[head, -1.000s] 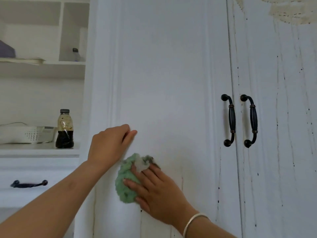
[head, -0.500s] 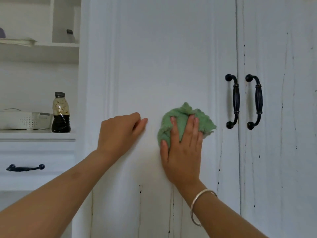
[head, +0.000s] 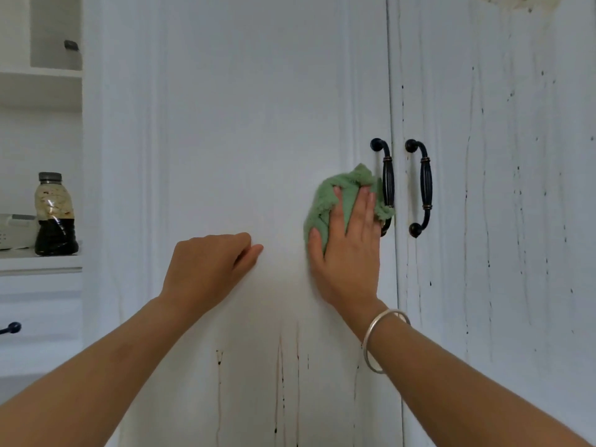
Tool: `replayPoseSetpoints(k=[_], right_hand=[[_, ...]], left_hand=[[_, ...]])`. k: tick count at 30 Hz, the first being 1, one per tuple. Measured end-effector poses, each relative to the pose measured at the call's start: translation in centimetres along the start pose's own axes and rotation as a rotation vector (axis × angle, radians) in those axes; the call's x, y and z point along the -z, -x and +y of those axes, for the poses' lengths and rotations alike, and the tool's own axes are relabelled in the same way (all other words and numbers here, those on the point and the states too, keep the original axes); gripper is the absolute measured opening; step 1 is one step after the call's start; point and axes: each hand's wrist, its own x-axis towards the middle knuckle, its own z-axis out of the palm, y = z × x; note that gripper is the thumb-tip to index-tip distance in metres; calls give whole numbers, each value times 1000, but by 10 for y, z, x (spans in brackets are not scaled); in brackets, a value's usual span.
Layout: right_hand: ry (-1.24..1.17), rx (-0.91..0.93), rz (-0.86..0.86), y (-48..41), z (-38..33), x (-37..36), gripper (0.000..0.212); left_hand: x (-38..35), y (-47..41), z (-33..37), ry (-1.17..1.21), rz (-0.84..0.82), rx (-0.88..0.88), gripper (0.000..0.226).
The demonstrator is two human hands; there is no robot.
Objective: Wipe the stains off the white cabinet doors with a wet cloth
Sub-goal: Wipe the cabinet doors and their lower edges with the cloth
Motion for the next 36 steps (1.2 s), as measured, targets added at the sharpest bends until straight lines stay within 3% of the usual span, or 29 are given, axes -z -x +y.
replayPoseSetpoints(k=[10,15,19,21,25,28,30,33,36], right_hand=[[23,-40,-45,145,46,-20,56],[12,84,-42,104,32,-12,60],[-11,35,-17,95,-26,-24,60],[-1,192,-56,128,-47,-37,59],[93,711,-296,202,-64,-51,54],[100,863,-376,199,-52,-46,50],[80,810,-257,173,-33,-40,47],[55,398,-78,120,-3,-24,51],[21,204,8,98,2,-20,54]], left_hand=[[0,24,-4,-49,19,99,45],[5,19,-4,-16,-48,66,45],[7,18,-11,11,-87,67,44],[9,19,-13,8,-79,76,43],[9,29,-23,-1,-78,70,41],[6,37,-22,-15,-87,16,38],[6,38,-20,-4,-80,21,37],[7,38,-21,-23,-86,34,37],[4,40,-19,-38,-50,51,37]])
